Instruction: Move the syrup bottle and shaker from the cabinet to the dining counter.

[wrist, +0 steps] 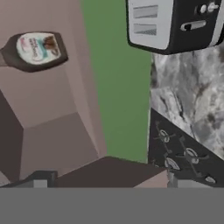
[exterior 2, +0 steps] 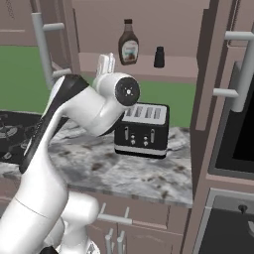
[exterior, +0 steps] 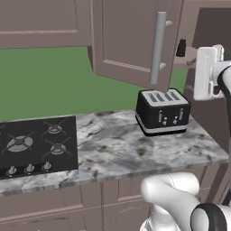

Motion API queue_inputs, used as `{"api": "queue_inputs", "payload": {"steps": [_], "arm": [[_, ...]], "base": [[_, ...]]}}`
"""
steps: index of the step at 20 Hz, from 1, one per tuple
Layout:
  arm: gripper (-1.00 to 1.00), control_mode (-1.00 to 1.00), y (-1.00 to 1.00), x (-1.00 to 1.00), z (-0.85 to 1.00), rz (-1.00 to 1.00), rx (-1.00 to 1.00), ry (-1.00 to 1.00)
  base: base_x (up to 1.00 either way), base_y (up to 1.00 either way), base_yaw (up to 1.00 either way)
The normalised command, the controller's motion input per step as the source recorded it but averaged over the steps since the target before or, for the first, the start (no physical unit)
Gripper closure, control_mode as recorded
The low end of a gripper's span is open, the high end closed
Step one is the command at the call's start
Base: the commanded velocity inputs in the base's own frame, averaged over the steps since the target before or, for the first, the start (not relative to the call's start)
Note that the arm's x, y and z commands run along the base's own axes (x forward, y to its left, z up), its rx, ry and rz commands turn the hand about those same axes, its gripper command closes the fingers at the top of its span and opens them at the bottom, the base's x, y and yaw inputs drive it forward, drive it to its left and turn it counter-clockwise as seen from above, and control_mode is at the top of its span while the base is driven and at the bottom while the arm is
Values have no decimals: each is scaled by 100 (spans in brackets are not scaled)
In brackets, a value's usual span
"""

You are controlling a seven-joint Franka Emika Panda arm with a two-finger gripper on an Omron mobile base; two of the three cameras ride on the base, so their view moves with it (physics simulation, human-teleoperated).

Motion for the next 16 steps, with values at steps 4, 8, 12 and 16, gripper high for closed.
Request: {"api": "queue_inputs", "payload": {"steps": [4, 8, 12, 16], "arm": [[-100, -100, 39, 41, -6, 29, 9, -7], [-100, -100, 72, 16, -6, 33, 4, -7], [-100, -100, 71, 3, 0, 36, 1, -16], [-100, -100, 60, -45, 1, 35, 0, -25]], "base": [[0, 0, 0], [0, 0, 0], [0, 0, 0], [0, 0, 0]]}}
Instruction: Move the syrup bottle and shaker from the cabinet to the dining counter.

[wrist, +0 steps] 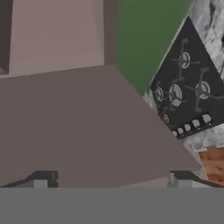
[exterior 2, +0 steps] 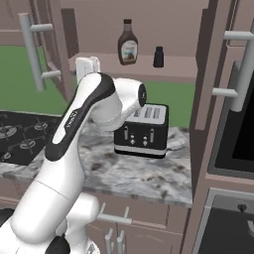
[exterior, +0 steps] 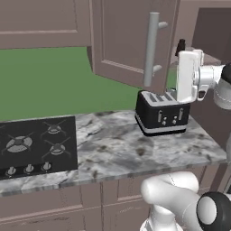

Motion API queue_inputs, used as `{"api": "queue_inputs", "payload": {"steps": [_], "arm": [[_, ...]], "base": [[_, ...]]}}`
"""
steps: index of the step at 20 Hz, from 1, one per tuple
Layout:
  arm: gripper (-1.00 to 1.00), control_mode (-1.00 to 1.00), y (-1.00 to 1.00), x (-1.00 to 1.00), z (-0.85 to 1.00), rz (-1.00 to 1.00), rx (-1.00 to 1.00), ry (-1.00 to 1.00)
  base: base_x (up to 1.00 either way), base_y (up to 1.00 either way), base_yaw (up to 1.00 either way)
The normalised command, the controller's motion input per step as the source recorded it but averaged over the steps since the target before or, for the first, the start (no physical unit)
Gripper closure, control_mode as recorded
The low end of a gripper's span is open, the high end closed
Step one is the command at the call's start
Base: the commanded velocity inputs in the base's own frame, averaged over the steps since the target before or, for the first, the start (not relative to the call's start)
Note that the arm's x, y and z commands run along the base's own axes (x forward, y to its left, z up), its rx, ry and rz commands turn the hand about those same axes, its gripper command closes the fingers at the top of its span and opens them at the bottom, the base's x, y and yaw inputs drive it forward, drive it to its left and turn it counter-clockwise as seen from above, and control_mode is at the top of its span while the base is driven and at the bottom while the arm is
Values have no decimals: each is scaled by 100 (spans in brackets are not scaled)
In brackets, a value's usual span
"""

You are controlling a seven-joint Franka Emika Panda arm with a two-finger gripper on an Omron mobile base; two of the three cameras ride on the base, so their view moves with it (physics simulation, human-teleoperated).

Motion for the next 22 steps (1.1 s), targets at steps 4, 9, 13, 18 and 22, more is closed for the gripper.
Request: {"api": "queue_inputs", "payload": {"steps": [4, 9, 13, 18, 22], "arm": [[-100, -100, 86, -66, 0, 31, 0, -31], [-100, -100, 100, -54, -8, 32, -1, -32], [-100, -100, 98, -36, -4, 28, 0, -34], [-100, -100, 90, -1, 0, 18, 0, -29], [-100, -100, 88, 0, -2, 11, 0, -27]], "base": [[0, 0, 0], [0, 0, 0], [0, 0, 0], [0, 0, 0], [0, 0, 0]]}}
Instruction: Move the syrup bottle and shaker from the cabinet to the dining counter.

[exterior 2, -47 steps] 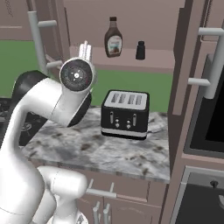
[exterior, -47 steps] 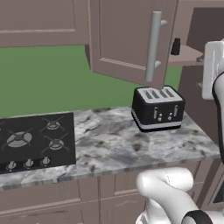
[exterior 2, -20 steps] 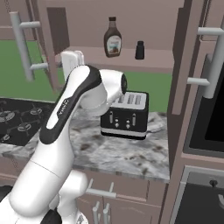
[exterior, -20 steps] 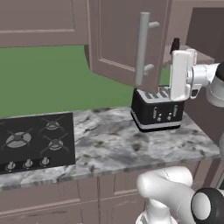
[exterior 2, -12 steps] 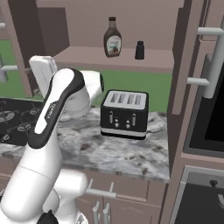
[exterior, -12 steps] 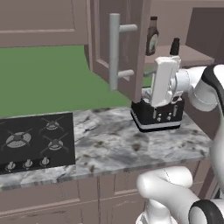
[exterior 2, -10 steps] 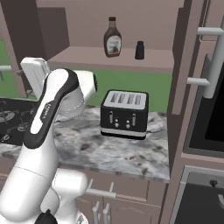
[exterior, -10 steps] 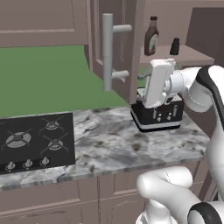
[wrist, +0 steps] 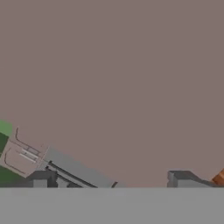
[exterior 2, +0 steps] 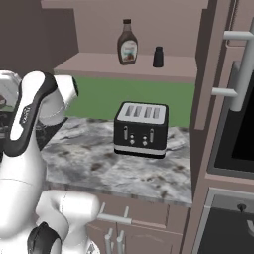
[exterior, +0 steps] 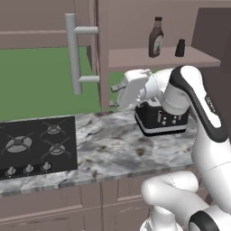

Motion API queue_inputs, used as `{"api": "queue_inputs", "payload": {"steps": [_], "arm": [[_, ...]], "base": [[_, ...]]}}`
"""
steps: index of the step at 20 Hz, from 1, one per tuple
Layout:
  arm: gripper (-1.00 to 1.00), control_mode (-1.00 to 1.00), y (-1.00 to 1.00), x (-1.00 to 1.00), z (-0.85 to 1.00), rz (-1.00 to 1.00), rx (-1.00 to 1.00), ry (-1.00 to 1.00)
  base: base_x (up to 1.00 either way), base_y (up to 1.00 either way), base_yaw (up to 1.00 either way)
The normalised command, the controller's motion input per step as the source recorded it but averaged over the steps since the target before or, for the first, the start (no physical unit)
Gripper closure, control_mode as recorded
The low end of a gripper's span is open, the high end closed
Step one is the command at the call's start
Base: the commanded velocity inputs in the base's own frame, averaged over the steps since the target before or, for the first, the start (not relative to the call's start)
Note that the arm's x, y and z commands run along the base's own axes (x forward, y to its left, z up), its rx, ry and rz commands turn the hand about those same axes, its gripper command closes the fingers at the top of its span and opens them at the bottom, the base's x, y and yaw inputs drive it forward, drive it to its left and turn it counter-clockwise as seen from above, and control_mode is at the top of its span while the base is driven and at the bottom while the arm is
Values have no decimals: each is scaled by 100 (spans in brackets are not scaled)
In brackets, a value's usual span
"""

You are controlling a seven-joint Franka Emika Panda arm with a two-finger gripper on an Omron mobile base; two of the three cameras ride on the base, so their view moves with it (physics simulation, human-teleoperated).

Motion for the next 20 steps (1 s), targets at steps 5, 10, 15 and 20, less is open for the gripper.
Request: {"api": "queue_inputs", "payload": {"steps": [5, 10, 15, 20], "arm": [[-100, -100, 46, 8, 0, 4, 0, -13], [-100, -100, -22, 1, 0, -1, 0, 0], [-100, -100, -50, -1, 0, -14, 0, -7], [-100, -100, -28, 0, 0, -19, 0, -12]], "base": [[0, 0, 0], [0, 0, 0], [0, 0, 0], [0, 0, 0]]}}
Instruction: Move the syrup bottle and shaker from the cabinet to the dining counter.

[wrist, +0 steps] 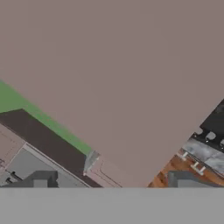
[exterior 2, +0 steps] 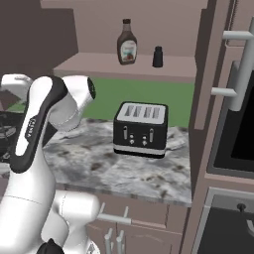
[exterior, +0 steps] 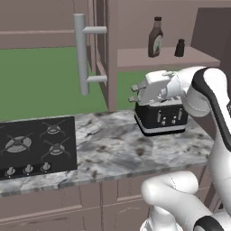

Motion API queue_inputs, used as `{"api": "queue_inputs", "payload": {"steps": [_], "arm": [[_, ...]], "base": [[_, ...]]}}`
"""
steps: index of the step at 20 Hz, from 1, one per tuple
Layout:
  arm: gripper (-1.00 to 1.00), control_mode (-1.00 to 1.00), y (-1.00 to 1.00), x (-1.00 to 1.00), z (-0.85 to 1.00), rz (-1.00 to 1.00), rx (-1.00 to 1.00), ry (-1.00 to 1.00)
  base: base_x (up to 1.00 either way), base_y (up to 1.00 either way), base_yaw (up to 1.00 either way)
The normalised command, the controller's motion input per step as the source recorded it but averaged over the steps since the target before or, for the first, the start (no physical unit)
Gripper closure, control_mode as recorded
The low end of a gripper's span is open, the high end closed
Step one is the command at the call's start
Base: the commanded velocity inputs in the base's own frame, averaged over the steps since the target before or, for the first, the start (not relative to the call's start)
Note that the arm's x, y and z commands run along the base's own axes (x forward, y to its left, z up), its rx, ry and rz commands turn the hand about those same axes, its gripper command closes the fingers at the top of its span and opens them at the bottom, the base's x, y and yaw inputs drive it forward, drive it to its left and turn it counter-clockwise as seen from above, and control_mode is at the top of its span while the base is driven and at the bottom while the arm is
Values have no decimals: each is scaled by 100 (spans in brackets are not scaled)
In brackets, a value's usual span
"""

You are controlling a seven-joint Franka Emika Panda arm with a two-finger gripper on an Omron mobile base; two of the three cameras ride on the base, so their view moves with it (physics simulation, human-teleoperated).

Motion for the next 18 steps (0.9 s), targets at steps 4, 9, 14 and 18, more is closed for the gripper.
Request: {"api": "queue_inputs", "payload": {"steps": [4, 9, 14, 18], "arm": [[-100, -100, -19, 16, 0, -25, 0, -16], [-100, -100, -2, 73, -2, -51, -9, -14], [-100, -100, -52, 85, 0, -50, -12, 0], [-100, -100, -61, 69, 0, -25, -11, 0]], "base": [[0, 0, 0], [0, 0, 0], [0, 0, 0], [0, 0, 0]]}}
